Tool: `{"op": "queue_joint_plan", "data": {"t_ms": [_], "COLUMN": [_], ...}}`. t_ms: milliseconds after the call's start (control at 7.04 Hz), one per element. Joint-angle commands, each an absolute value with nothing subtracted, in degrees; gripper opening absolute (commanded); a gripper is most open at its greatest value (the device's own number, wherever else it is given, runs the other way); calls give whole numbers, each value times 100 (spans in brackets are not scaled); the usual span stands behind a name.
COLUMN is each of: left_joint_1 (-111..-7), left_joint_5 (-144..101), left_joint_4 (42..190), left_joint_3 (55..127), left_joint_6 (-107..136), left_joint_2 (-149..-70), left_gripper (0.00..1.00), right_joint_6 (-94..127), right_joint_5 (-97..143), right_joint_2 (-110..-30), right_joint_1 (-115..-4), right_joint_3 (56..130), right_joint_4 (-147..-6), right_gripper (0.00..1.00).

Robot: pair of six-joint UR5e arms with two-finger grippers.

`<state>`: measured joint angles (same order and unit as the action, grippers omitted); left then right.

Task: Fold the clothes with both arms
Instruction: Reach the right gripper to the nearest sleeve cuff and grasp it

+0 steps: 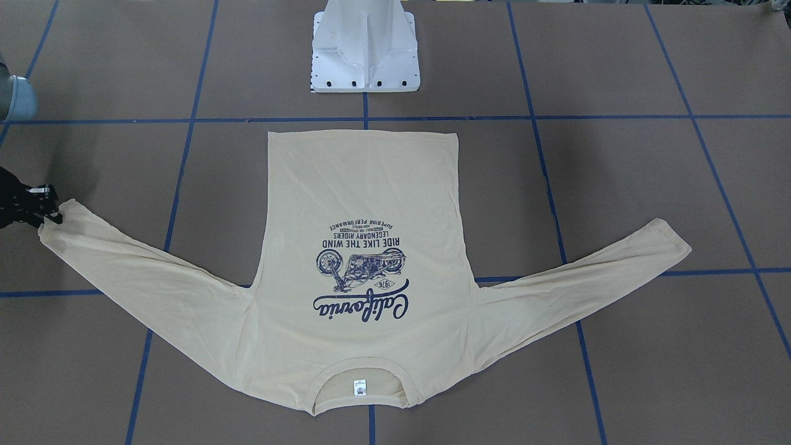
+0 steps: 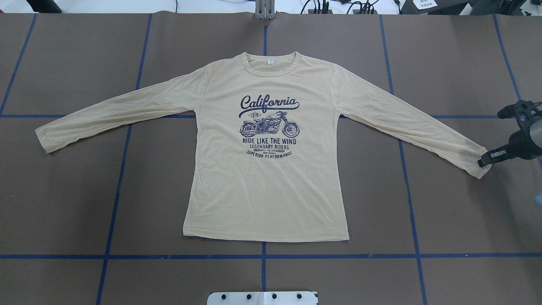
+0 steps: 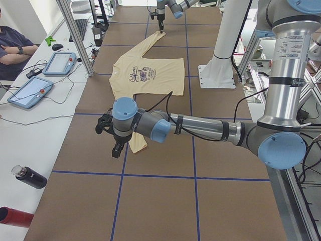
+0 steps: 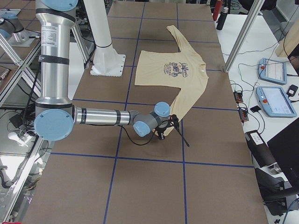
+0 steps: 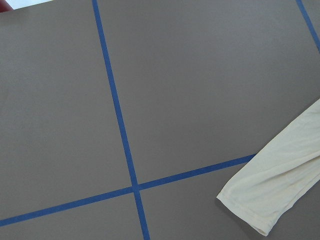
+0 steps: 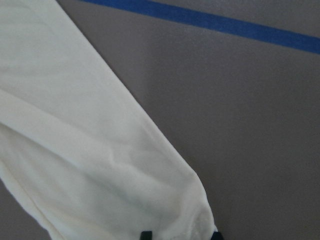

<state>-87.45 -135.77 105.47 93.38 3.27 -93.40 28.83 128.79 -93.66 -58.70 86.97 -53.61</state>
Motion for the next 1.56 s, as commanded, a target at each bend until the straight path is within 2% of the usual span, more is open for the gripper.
{"op": "queue_joint_plan", "data": {"t_ms": [0, 142, 710, 1420], "left_joint_1": [-8745, -8745, -8745, -8745], "left_joint_5": [-13579, -13579, -13579, -13579], "left_joint_4": [10547, 10547, 10547, 10547], "left_joint_3": [9334, 9334, 9351, 9299], "left_joint_6": [334, 334, 343, 343], "left_joint_2": [-9334, -9334, -9343, -9378], "left_gripper": [99, 99, 99, 99], "right_joint_6": [2883, 2900, 3205, 4883], "right_joint_5": [12937, 12920, 13112, 14036], "right_joint_2": [-9281, -9281, -9098, -7105], "right_joint_1": [-5906, -5950, -6020, -6021], "right_joint_3": [9269, 9629, 9895, 9739], "right_joint_4": [-6287, -6650, -6618, -6680], "right_gripper": [0, 0, 0, 0]}}
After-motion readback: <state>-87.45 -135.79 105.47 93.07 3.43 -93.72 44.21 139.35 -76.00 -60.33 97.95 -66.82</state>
